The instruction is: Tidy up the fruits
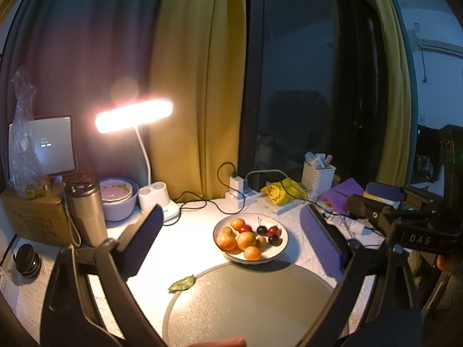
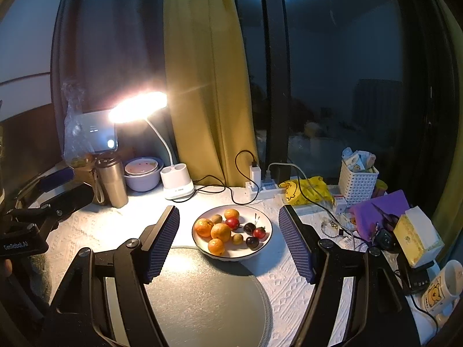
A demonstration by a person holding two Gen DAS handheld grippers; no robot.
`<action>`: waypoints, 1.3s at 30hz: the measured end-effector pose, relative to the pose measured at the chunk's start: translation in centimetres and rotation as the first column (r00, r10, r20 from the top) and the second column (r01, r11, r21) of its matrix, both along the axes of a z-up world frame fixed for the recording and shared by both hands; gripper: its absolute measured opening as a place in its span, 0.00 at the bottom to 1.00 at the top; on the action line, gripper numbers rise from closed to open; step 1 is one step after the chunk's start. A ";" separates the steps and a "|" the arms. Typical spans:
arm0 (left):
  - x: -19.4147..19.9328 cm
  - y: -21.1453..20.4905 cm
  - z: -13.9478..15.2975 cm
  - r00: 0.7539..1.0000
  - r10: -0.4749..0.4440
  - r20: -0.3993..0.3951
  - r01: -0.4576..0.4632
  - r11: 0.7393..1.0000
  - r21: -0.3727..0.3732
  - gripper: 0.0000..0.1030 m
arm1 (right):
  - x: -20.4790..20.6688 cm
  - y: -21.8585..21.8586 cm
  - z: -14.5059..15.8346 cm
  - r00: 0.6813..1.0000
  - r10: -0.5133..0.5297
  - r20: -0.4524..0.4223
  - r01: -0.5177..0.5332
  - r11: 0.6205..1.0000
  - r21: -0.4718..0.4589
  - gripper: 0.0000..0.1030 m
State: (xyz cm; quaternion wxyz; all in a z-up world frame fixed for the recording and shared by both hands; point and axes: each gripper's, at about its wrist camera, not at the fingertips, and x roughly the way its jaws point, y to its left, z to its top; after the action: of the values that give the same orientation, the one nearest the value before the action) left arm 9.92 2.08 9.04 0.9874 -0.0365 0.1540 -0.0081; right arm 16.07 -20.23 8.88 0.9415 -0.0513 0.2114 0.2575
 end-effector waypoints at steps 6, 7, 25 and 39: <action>0.2 0.1 -0.1 1.000 -0.002 -0.003 0.002 1.000 0.000 0.93 | 0.3 0.0 -0.2 1.000 -0.002 -0.005 0.002 1.000 -0.001 0.72; 0.4 0.1 -0.2 1.000 -0.003 -0.004 0.003 1.000 0.000 0.93 | 0.3 0.0 -0.2 1.000 -0.002 -0.005 0.002 1.000 -0.002 0.72; 0.8 0.1 -0.4 1.000 -0.003 -0.009 0.003 1.000 0.000 0.93 | 0.9 0.1 -0.9 1.000 -0.004 -0.016 0.004 1.000 -0.008 0.72; 1.2 0.2 -0.8 1.000 -0.004 -0.013 0.004 1.000 -0.003 0.93 | 1.5 0.3 -1.4 1.000 -0.010 -0.024 0.010 1.000 -0.016 0.72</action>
State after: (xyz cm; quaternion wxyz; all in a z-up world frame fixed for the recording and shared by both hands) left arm 11.10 2.31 8.28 0.9863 -0.0376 0.1603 -0.0101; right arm 17.54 -19.97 7.48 0.9397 -0.0547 0.2252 0.2517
